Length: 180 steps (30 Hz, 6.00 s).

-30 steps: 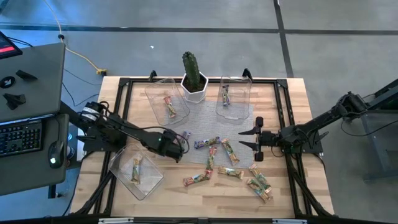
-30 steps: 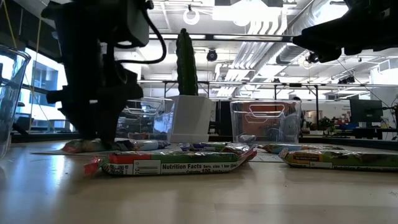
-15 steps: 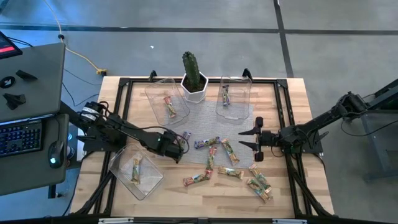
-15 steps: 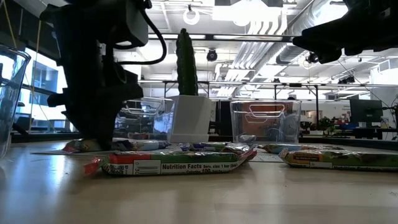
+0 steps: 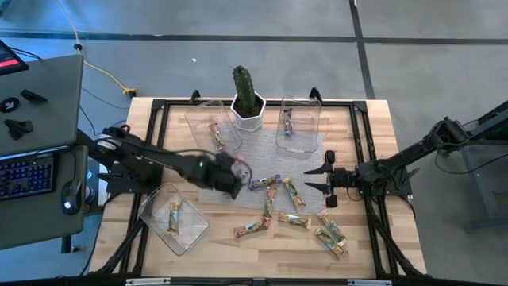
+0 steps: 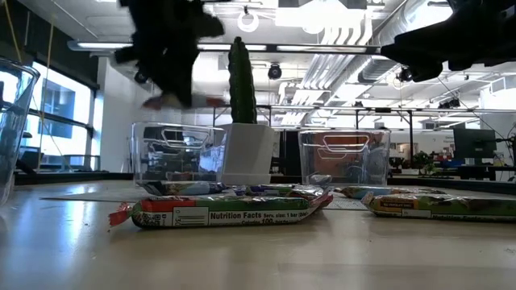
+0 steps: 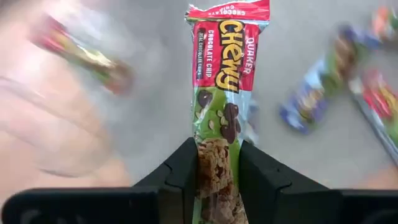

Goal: Pick and place Granola Bars by type
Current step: Put the red granola bar into the top left transparent bin

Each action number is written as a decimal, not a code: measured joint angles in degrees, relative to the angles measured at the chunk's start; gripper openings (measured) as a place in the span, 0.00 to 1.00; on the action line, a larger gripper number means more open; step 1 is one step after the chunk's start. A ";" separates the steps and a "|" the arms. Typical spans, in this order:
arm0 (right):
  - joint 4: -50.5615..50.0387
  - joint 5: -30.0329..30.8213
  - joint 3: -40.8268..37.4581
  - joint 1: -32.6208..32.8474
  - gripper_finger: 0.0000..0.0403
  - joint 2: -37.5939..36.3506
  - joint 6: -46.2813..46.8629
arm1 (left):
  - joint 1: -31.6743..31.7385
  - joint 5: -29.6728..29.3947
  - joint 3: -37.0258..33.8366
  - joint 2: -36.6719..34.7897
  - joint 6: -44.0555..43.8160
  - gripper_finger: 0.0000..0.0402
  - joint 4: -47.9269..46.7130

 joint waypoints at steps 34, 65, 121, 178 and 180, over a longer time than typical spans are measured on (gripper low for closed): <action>0.33 0.04 0.00 0.00 0.35 0.67 1.66 | 34.52 22.07 -11.85 -0.28 45.79 0.23 14.40; 1.06 0.03 0.00 0.00 0.35 0.67 0.53 | 33.77 24.53 -0.66 0.15 49.68 0.39 3.31; 0.51 -0.12 -0.02 0.02 0.35 3.49 2.82 | -12.69 26.53 11.73 29.12 27.17 0.39 26.08; -0.40 -0.14 0.00 0.02 0.35 6.22 4.50 | 32.86 9.24 7.30 15.17 38.69 0.26 -14.79; 0.33 0.42 0.00 0.02 0.35 7.51 4.50 | 34.23 9.90 6.04 15.22 40.07 0.26 -14.60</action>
